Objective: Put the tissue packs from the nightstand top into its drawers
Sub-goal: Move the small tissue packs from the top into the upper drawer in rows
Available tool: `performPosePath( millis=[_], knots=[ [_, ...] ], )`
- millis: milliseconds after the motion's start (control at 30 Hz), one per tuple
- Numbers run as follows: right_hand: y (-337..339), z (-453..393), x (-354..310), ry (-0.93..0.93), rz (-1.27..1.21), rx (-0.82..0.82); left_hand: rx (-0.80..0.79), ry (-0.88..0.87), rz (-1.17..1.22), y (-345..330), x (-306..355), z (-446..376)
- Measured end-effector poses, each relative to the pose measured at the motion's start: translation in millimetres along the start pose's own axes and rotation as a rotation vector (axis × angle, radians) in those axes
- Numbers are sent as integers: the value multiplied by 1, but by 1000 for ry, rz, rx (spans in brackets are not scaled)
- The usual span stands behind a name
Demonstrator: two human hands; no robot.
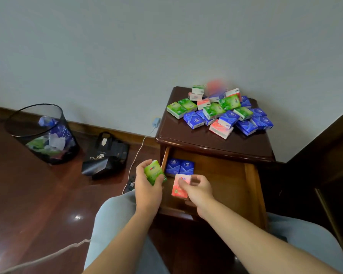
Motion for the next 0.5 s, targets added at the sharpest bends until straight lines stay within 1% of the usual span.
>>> performPosePath(
  millis=[67, 167, 333, 500],
  knots=[
    [-11, -4, 5, -27, 49, -4, 14, 39, 54, 1, -3, -2],
    [-30, -10, 12, -118, 56, -40, 35, 58, 100, 5, -5, -3],
    [-48, -22, 23, -117, 63, -1, 36, 78, 104, 6, -8, -6],
    [-50, -27, 28, -139, 50, 37, 33, -9, 89, 5, -3, -2]
  ],
)
Point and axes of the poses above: each hand's wrist, its own z-axis away from the middle knuckle, its own y-axis out of the back of the hand, x = y × z, the point moved 5 cm from there along -z, towards the middle knuckle, and after that the axes turned 11 degrees about x, right-handed, at the moved point
